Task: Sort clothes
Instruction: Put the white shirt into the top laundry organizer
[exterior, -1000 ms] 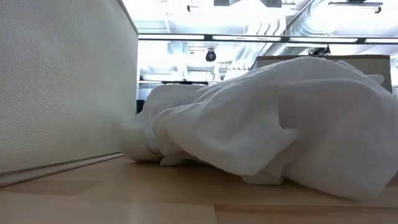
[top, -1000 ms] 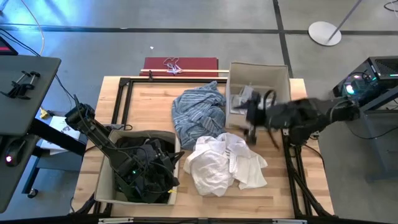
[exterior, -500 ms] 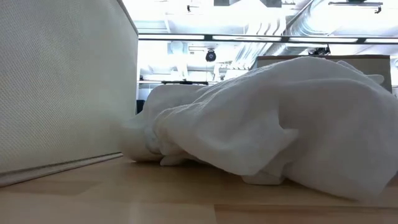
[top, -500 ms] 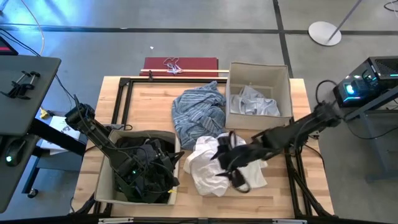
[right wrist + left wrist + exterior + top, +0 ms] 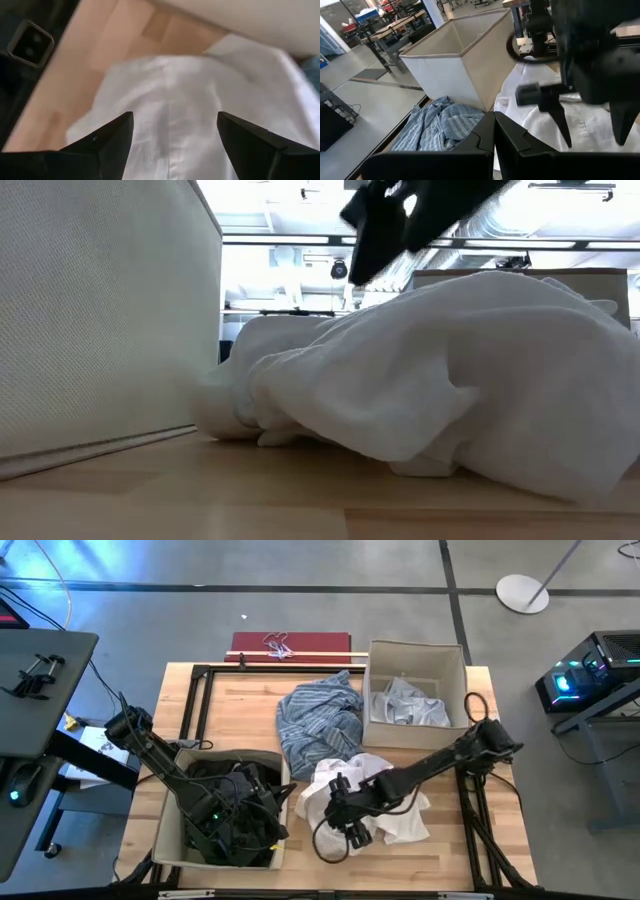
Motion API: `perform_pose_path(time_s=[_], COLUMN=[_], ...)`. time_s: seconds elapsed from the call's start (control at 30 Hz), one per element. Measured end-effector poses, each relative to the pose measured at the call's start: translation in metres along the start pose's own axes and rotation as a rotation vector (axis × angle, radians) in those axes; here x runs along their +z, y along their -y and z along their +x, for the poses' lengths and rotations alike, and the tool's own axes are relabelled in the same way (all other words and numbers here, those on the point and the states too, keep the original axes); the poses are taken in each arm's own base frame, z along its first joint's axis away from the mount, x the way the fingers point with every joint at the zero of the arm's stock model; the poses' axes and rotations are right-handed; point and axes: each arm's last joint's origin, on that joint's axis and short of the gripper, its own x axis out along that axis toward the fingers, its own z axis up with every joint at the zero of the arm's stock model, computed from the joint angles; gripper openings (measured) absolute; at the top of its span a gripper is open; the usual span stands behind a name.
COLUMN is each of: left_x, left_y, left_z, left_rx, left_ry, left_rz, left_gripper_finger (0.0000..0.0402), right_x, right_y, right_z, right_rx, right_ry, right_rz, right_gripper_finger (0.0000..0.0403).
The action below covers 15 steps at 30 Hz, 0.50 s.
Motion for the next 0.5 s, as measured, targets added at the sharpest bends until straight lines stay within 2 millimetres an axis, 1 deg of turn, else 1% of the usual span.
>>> perform_pose_path(time_s=[0.1, 0.5], left_x=[0.0, 0.0], left_y=[0.0, 0.0], left_z=[0.0, 0.0], left_rx=[0.0, 0.0], left_ry=[0.0, 0.0], left_rz=[0.0, 0.0], left_gripper_finger=[0.0, 0.0], right_x=[-0.004, -0.023], right_y=[0.004, 0.035], right_z=[0.017, 0.075], right_rx=[0.003, -0.078], right_ry=[-0.042, -0.186], right_rz=[-0.016, 0.052], right_gripper_finger=[0.0279, 0.0276])
